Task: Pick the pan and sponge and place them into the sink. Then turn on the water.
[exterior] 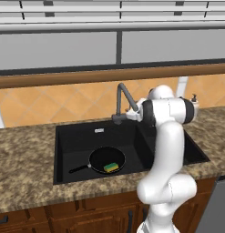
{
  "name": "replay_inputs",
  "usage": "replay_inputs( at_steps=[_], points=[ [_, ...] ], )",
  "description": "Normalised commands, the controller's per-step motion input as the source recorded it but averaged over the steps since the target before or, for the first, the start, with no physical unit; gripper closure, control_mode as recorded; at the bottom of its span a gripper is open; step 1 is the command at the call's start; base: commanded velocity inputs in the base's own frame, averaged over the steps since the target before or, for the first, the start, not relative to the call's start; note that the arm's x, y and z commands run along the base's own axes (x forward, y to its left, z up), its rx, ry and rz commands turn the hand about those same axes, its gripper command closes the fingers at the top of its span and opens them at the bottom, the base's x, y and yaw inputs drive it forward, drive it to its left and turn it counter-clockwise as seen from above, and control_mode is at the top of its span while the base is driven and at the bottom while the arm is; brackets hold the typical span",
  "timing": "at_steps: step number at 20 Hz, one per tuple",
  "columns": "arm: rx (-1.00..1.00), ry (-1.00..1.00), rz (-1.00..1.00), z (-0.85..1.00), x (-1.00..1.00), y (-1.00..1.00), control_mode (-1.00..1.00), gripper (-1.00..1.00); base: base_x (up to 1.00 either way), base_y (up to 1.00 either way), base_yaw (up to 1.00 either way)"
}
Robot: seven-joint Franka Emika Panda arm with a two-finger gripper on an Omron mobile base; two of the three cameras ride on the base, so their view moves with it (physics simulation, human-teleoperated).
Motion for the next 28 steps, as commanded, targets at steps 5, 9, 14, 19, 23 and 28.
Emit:
replay_inputs(
  at_steps=[5,9,14,19,23,28],
  points=[
    [0.07,0.01,0.04,-0.31,0.47,0.0,-1.0,-1.0,0.0,0.0,0.0],
    [0.08,0.01,0.04,-0.32,0.41,0.0,-1.0,-1.0,0.0,0.0,0.0],
    [0.06,0.0,0.01,-0.09,0.22,-0.01,-1.0,1.0,0.0,0.0,0.0],
    [0.12,-0.07,0.0,0.0,0.01,-0.34,-1.0,1.0,0.0,0.0,0.0],
    [0.16,-0.07,0.0,0.0,0.0,-0.75,-1.0,1.0,0.0,0.0,0.0],
    [0.11,0.0,-0.11,0.0,0.09,-0.86,-1.0,1.0,0.0,0.0,0.0]
  ],
)
